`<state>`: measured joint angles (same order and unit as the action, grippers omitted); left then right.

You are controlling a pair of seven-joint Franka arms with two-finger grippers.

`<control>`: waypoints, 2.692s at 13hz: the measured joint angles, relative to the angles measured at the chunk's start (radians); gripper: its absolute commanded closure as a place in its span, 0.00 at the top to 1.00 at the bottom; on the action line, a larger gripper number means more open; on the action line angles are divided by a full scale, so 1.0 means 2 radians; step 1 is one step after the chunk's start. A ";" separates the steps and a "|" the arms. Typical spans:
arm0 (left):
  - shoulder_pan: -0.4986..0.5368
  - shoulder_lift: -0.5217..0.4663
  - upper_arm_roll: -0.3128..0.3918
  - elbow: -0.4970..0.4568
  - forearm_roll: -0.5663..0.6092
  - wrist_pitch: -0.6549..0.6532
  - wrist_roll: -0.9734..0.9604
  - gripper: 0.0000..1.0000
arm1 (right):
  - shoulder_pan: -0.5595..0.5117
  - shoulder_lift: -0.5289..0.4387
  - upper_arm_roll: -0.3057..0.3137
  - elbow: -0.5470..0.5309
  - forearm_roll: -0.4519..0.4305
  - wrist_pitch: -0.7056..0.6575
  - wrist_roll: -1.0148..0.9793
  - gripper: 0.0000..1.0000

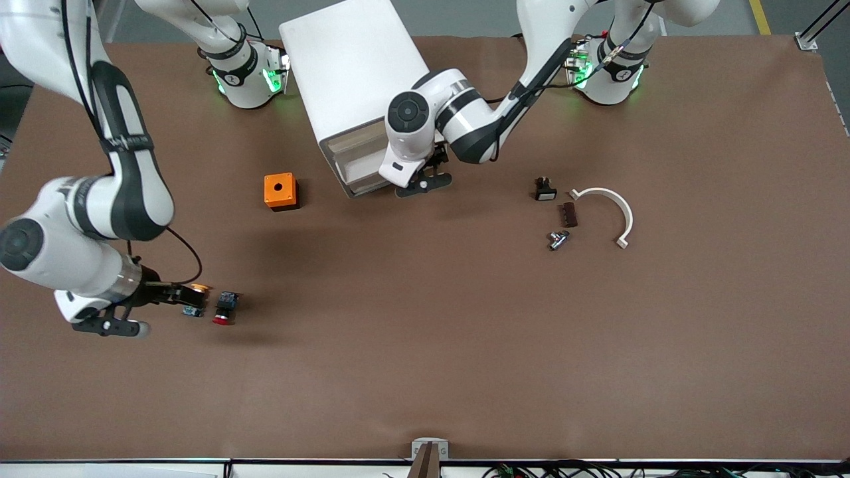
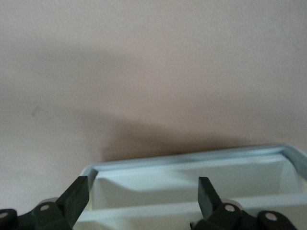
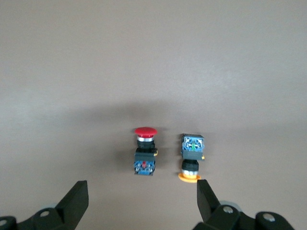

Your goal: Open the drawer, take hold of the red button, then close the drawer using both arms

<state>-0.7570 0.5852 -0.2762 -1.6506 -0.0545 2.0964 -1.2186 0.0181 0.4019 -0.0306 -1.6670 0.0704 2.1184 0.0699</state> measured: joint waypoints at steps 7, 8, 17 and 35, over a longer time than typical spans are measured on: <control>-0.033 0.003 0.005 0.003 0.001 0.001 -0.040 1.00 | 0.000 -0.117 0.001 0.000 -0.006 -0.094 0.001 1.00; -0.032 0.003 0.006 0.003 0.000 0.001 -0.040 1.00 | 0.000 -0.124 0.001 0.000 -0.012 -0.104 0.002 1.00; 0.138 -0.054 0.012 0.040 0.041 -0.039 -0.038 1.00 | 0.000 -0.186 0.003 0.021 -0.035 -0.205 0.036 1.00; 0.357 -0.214 0.079 0.131 0.046 -0.272 0.497 1.00 | 0.000 -0.255 0.004 0.023 -0.039 -0.258 0.081 1.00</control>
<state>-0.0422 0.1579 -0.1176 -1.3882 0.0368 1.5534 -0.2243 0.0172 -0.1085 -0.0216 -1.6220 -0.0082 1.6023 0.2310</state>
